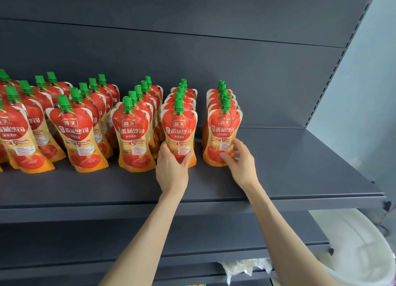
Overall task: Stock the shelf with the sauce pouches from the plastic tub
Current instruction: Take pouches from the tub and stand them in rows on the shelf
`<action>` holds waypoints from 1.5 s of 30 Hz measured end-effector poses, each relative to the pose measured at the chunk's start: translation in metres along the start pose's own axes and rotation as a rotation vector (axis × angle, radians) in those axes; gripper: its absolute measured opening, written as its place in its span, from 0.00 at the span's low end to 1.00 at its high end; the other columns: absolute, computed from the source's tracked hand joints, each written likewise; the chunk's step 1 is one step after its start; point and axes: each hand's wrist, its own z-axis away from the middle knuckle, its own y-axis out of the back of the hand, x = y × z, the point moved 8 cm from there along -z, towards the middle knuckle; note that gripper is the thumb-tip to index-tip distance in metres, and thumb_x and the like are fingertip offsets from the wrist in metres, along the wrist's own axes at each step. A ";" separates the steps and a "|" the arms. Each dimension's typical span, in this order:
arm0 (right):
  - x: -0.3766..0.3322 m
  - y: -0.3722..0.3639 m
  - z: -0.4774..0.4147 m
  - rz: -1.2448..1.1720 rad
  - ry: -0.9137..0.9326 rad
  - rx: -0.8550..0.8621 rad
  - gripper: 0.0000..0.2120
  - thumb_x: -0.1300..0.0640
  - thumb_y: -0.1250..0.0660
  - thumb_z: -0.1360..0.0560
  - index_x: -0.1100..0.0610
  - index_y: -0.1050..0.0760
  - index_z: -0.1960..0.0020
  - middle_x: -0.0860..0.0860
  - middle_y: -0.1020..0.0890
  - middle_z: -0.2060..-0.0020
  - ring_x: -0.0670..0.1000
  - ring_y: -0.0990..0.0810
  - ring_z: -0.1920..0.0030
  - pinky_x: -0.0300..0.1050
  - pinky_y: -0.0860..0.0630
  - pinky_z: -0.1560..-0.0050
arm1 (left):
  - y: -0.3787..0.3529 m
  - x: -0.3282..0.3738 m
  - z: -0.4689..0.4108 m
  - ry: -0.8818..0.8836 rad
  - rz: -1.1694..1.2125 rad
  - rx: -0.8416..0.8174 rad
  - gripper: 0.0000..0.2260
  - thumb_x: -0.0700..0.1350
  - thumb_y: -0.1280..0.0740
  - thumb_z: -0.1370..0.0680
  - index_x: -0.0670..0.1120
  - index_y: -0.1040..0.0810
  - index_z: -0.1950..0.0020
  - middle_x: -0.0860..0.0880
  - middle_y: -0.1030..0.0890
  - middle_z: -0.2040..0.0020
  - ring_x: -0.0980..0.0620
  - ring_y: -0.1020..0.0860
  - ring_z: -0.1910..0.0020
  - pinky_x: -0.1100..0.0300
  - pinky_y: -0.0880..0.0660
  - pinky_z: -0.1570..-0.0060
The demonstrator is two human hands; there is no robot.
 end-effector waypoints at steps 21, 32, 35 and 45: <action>-0.023 0.007 0.045 -0.062 0.110 0.134 0.08 0.53 0.31 0.25 0.51 0.27 0.47 0.48 0.22 0.50 0.41 0.23 0.53 0.26 0.29 0.57 | 0.056 -0.007 0.034 -0.056 0.075 0.085 0.21 0.51 0.30 0.26 0.42 0.27 0.38 0.44 0.22 0.43 0.46 0.23 0.44 0.55 0.26 0.49; -0.081 -0.076 0.055 -0.019 0.186 0.113 0.26 0.54 0.27 0.29 0.59 0.32 0.35 0.54 0.28 0.38 0.52 0.31 0.37 0.44 0.31 0.39 | 0.104 -0.055 -0.015 -0.022 0.094 0.090 0.32 0.51 0.29 0.27 0.41 0.37 0.29 0.42 0.31 0.32 0.46 0.32 0.33 0.58 0.33 0.44; -0.079 -0.089 0.050 -0.023 0.094 0.158 0.35 0.53 0.26 0.29 0.59 0.39 0.29 0.56 0.32 0.32 0.54 0.37 0.32 0.48 0.36 0.33 | 0.099 -0.059 -0.027 -0.056 0.091 -0.012 0.37 0.53 0.29 0.28 0.42 0.43 0.26 0.43 0.35 0.28 0.46 0.36 0.29 0.55 0.33 0.38; -0.067 -0.108 0.041 -0.126 -0.044 0.123 0.28 0.52 0.29 0.27 0.48 0.39 0.33 0.38 0.24 0.44 0.42 0.23 0.43 0.34 0.24 0.47 | 0.076 -0.072 -0.057 -0.099 0.157 -0.286 0.39 0.57 0.30 0.28 0.44 0.46 0.25 0.46 0.33 0.29 0.48 0.32 0.31 0.50 0.29 0.36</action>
